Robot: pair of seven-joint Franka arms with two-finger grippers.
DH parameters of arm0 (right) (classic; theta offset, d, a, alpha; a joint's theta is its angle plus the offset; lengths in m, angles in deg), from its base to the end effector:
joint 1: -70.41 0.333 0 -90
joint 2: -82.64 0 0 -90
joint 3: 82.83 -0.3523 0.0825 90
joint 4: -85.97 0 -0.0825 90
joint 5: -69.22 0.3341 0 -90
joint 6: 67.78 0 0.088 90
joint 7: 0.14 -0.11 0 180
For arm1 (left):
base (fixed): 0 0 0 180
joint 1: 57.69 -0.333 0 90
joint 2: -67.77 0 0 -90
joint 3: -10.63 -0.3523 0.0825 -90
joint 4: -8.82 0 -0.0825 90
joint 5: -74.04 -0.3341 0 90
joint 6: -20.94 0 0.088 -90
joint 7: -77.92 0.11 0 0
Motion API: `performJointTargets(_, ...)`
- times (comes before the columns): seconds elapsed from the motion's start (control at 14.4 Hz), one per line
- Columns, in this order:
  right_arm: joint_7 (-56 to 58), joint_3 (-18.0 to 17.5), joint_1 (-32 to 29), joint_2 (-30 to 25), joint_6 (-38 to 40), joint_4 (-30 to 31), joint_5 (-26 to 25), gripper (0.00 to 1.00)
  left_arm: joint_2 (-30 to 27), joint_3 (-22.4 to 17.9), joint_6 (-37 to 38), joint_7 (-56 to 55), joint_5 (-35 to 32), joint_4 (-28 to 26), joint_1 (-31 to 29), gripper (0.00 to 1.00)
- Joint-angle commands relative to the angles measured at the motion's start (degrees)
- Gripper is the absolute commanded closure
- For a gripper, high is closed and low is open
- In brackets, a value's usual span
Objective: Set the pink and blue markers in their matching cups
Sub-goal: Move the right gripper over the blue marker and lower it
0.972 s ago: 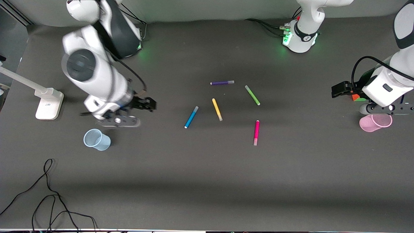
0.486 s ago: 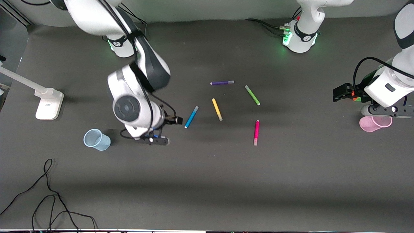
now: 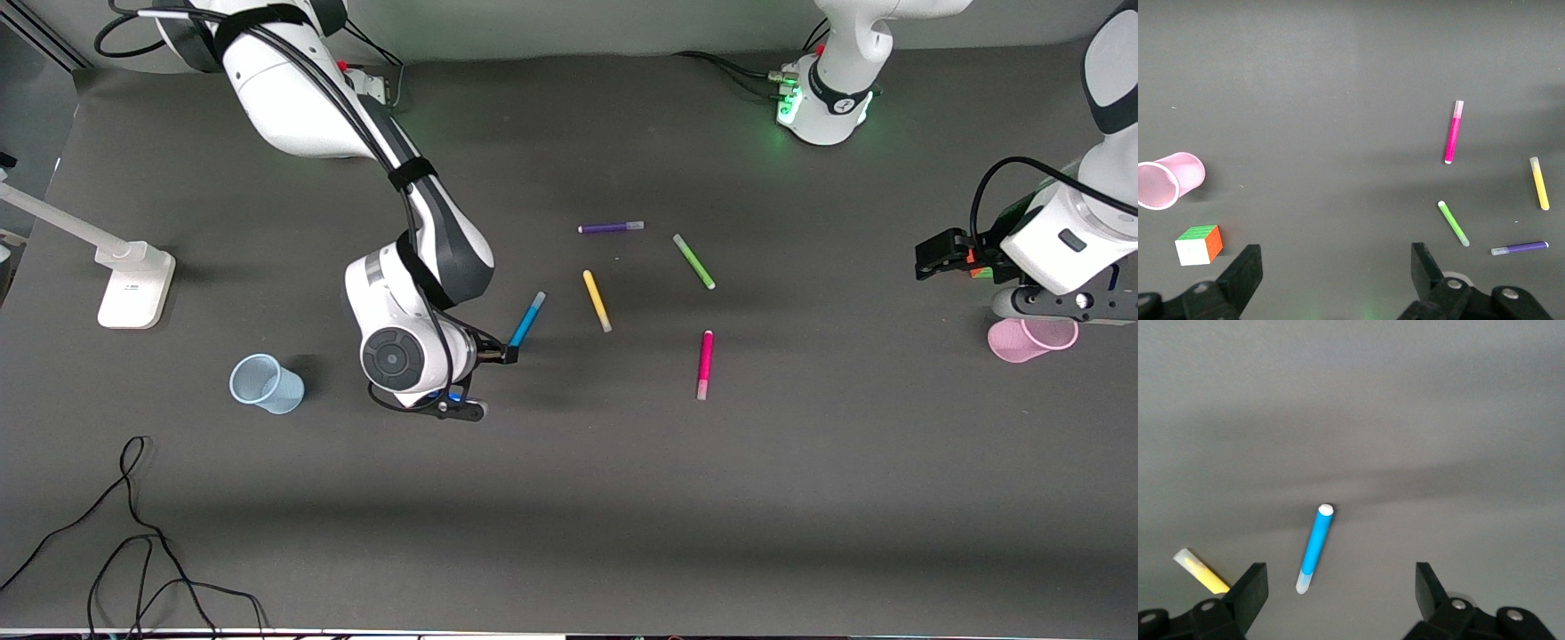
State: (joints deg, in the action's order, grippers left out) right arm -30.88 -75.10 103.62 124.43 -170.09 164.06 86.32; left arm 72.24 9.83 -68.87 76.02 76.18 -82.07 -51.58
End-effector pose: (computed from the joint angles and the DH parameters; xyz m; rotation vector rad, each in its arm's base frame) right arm 0.5919 0.3353 0.3185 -3.0582 0.2749 0.5424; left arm 0.5243 -0.0532 0.6108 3.1064 -0.0898 -0.1539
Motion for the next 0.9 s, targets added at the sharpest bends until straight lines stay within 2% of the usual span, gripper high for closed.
performJointTargets(0.0, -1.17, 0.18, 0.36, 0.92, 0.54, 0.05, 1.7, 0.02, 0.01, 0.1, 0.51, 0.76, -0.56, 0.53, -0.04, 0.01)
performJointTargets(0.14, -1.26, 0.1, 0.53, 1.27, 0.19, -0.21, 3.89, 0.02, 0.01, 0.1, 0.59, 0.76, -0.56, 0.53, -0.04, 0.01)
performJointTargets(0.42, -1.96, 0.18, 0.18, 6.45, -2.8, -0.13, 10.65, 0.05, 0.01, 0.1, 0.77, 0.76, -0.56, 0.53, -0.04, 0.01)
performJointTargets(0.69, -3.81, 0.18, 1.23, 7.95, -5.35, -0.13, 11.29, 0.05, 0.01, 0.1, 0.77, 0.67, -0.56, 0.53, 0.04, 0.01)
performJointTargets(0.83, -3.72, 0.18, 1.33, 8.04, -5.35, -0.04, 11.29, 0.18, 0.01, 0.1, 0.59, 0.67, -0.56, 0.53, -0.04, 0.01)
